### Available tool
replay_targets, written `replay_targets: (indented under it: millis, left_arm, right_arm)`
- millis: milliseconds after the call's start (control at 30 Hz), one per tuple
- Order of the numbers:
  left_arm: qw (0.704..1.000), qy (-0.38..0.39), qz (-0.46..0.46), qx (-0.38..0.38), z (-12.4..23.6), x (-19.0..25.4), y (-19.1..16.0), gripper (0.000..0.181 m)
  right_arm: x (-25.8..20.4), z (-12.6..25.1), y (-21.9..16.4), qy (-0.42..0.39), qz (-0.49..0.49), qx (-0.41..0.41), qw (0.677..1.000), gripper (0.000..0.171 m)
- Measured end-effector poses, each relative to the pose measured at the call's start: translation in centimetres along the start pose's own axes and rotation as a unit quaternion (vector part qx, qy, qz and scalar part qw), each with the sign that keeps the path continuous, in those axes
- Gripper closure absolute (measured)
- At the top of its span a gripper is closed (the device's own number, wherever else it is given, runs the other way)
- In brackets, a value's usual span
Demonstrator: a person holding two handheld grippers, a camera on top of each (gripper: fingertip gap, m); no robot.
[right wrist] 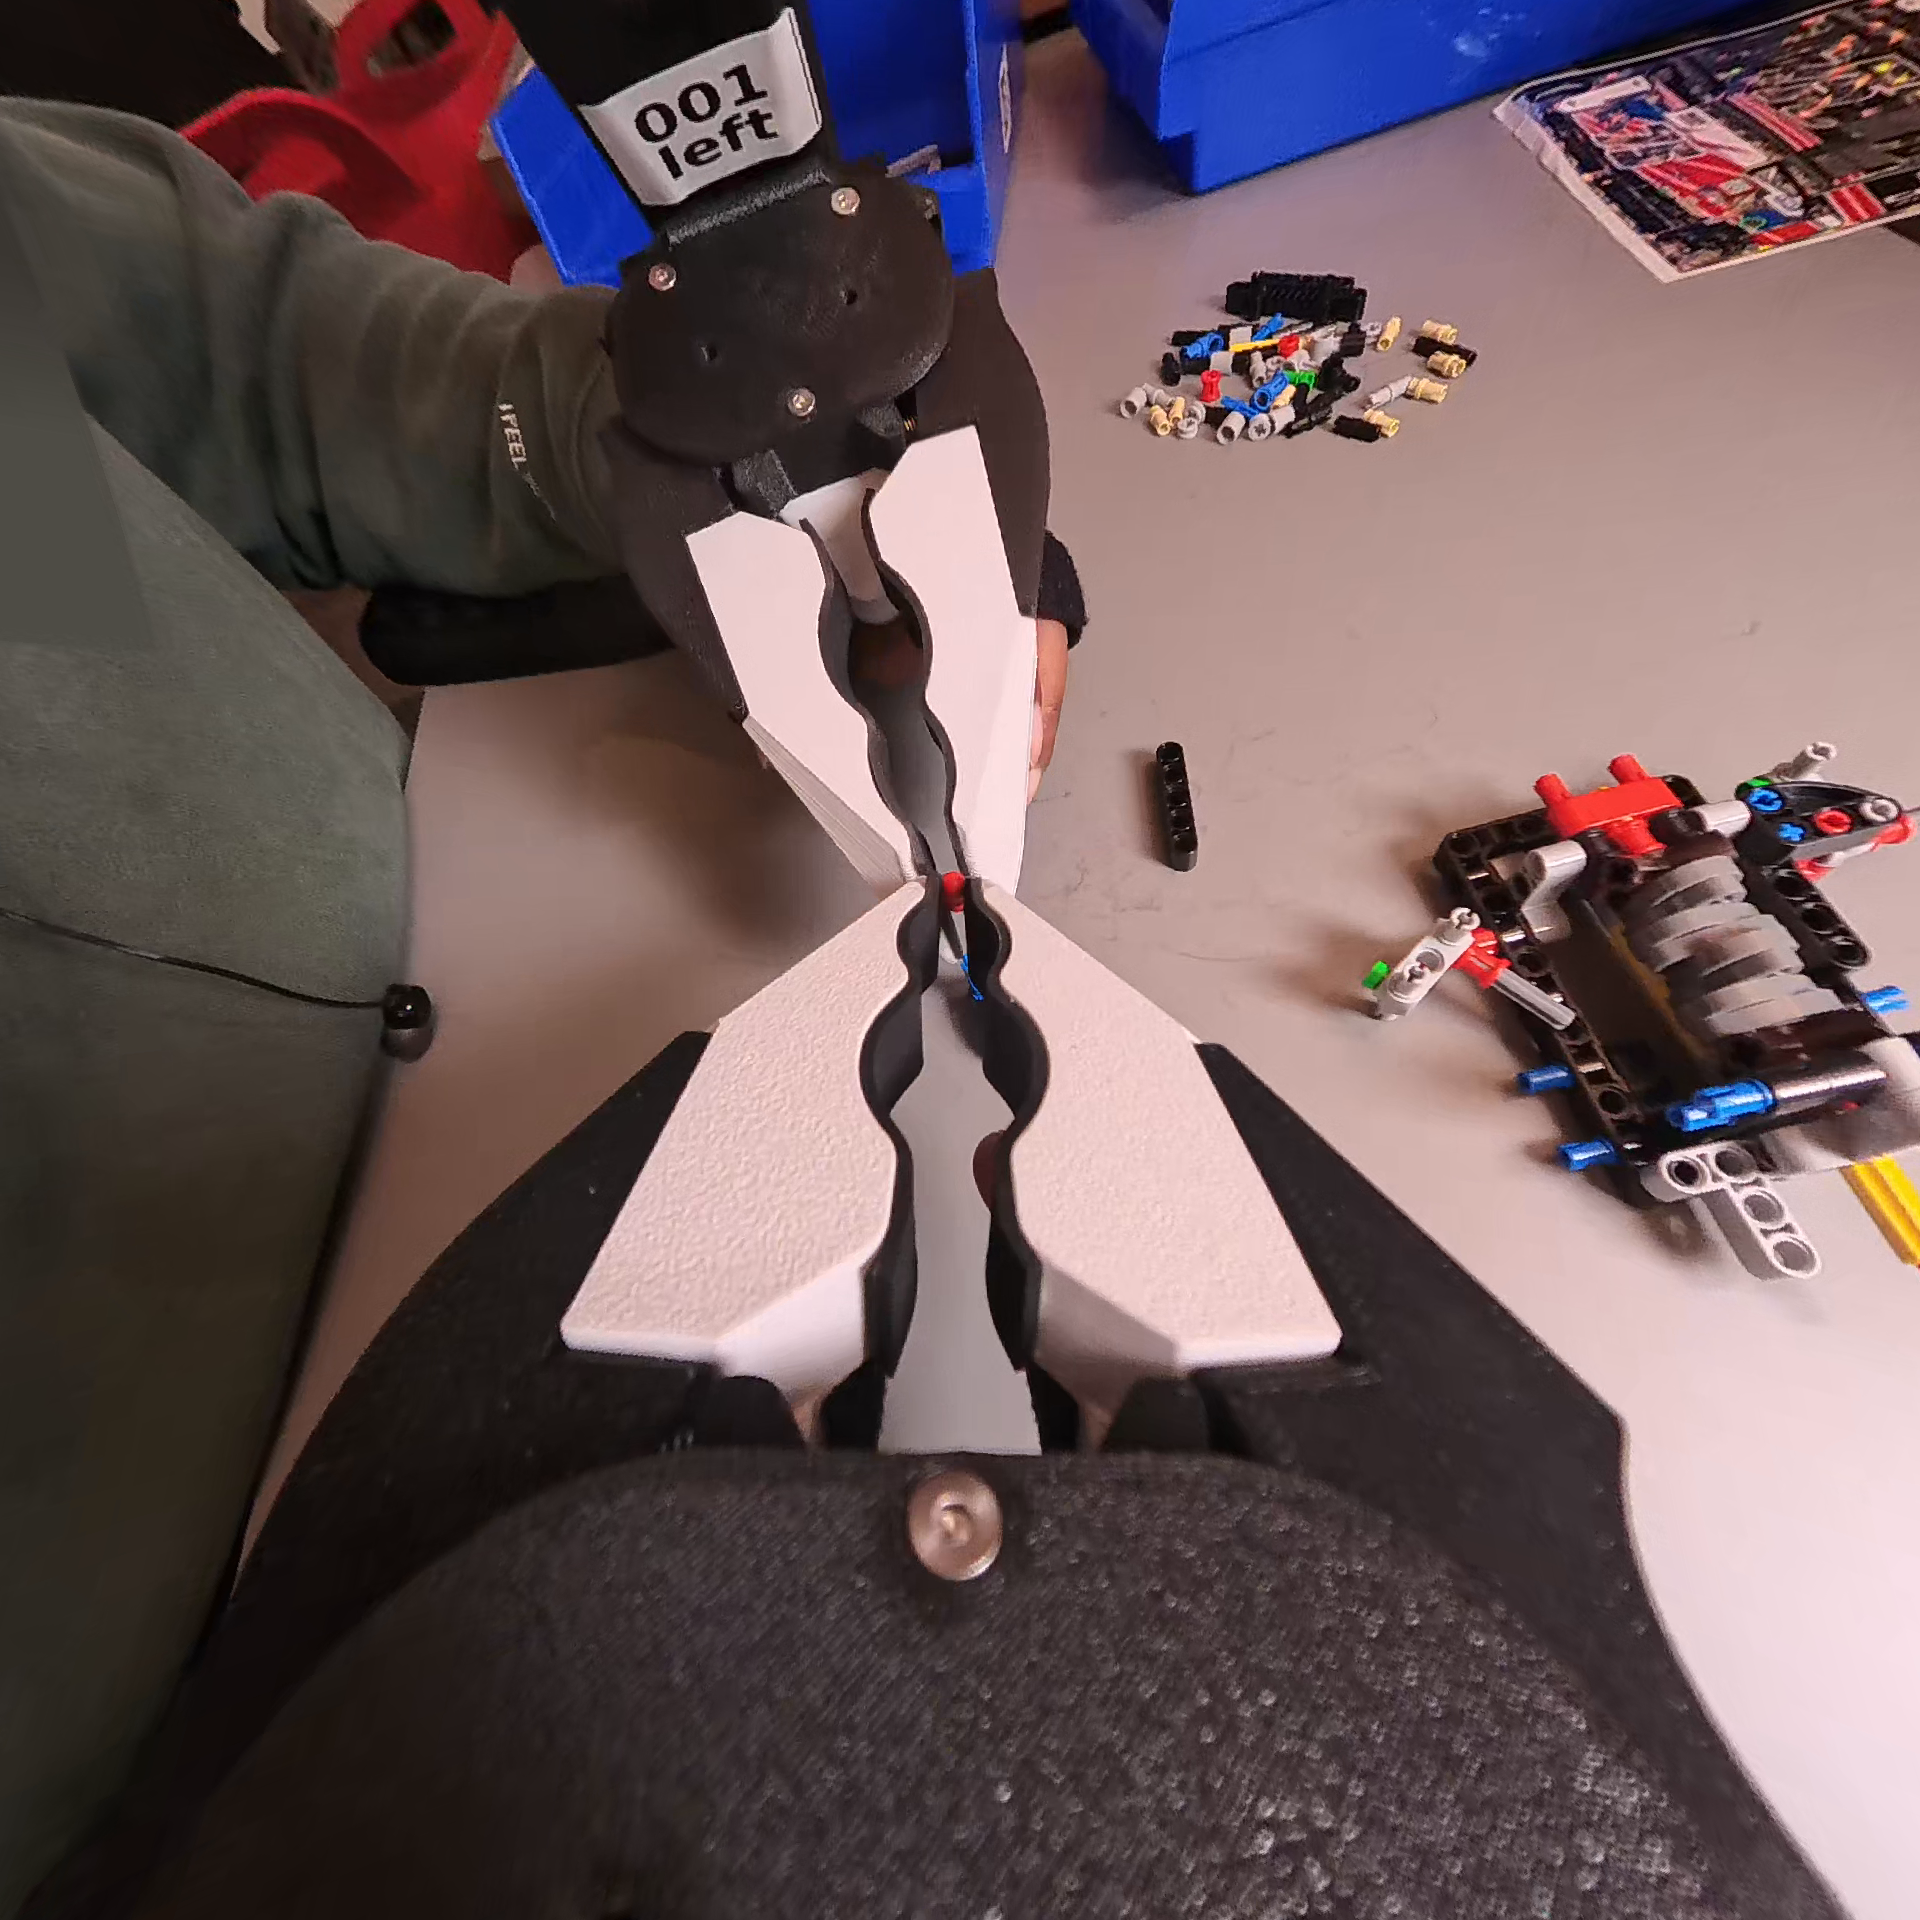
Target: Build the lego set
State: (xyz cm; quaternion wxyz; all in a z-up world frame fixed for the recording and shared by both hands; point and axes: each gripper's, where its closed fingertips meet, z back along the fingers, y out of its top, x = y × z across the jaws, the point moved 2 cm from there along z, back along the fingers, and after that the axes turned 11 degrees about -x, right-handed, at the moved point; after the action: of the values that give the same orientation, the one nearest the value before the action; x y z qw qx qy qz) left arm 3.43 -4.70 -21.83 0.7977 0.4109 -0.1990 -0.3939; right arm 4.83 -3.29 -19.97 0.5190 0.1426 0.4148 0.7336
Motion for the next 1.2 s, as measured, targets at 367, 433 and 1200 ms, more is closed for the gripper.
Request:
replay_targets:
  millis: [367, 433, 1200]
  left_arm:
    - [0.999, 0.001, -0.025, -0.044, -0.8, 0.5, -0.8, 0.180]
    - [0.998, 0.001, -0.028, -0.049, -0.8, 0.5, -1.0, 0.180]
    - [0.992, 0.008, -0.024, -0.124, -1.2, -0.5, -3.4, 0.151]
  right_arm:
    - [-0.4, -0.7, -1.3, -0.020, 0.075, -0.085, 0.993, 0.163]
    - [-0.3, -0.7, -1.3, -0.027, 0.085, -0.093, 0.992, 0.168]
    - [1.1, -2.3, -2.4, -0.051, 0.093, -0.246, 0.963, 0.169]
